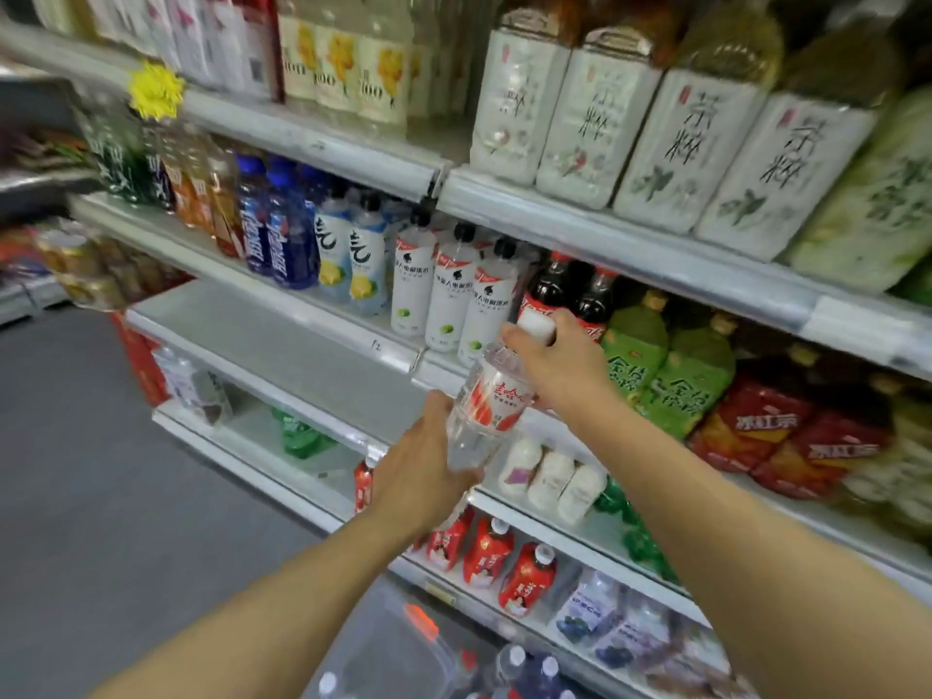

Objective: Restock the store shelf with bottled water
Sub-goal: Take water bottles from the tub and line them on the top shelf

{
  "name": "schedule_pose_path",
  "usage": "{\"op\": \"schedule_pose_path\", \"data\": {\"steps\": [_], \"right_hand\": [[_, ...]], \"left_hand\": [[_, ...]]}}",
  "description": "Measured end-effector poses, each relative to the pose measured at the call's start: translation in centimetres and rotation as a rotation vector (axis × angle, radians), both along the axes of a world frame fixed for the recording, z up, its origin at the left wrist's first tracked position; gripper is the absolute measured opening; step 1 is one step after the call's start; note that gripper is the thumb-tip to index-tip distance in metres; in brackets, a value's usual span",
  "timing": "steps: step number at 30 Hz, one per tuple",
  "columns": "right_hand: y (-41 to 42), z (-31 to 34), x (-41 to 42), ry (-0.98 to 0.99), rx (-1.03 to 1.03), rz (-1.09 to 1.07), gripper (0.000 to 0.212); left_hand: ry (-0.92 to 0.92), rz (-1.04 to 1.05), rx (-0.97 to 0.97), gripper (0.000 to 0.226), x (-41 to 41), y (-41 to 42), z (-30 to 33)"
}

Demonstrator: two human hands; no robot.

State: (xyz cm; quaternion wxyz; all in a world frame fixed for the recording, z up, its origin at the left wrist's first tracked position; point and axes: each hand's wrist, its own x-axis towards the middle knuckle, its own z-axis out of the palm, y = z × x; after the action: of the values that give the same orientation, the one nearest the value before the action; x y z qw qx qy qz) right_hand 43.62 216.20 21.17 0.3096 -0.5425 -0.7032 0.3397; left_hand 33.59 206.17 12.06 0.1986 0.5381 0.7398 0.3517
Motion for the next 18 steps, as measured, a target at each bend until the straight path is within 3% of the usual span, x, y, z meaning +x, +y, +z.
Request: {"op": "schedule_pose_path", "data": {"steps": [10, 18], "right_hand": [[-2.0, 15.1, 7.2, -0.090, 0.277, 0.045, 0.033], [-3.0, 22.4, 16.1, -0.246, 0.456, -0.225, 0.044]], "left_hand": [[-0.126, -0.168, 0.219, 0.058, 3.8, 2.6, 13.3], [-0.142, -0.328, 0.291, 0.061, 8.6, 4.9, 22.3]]}}
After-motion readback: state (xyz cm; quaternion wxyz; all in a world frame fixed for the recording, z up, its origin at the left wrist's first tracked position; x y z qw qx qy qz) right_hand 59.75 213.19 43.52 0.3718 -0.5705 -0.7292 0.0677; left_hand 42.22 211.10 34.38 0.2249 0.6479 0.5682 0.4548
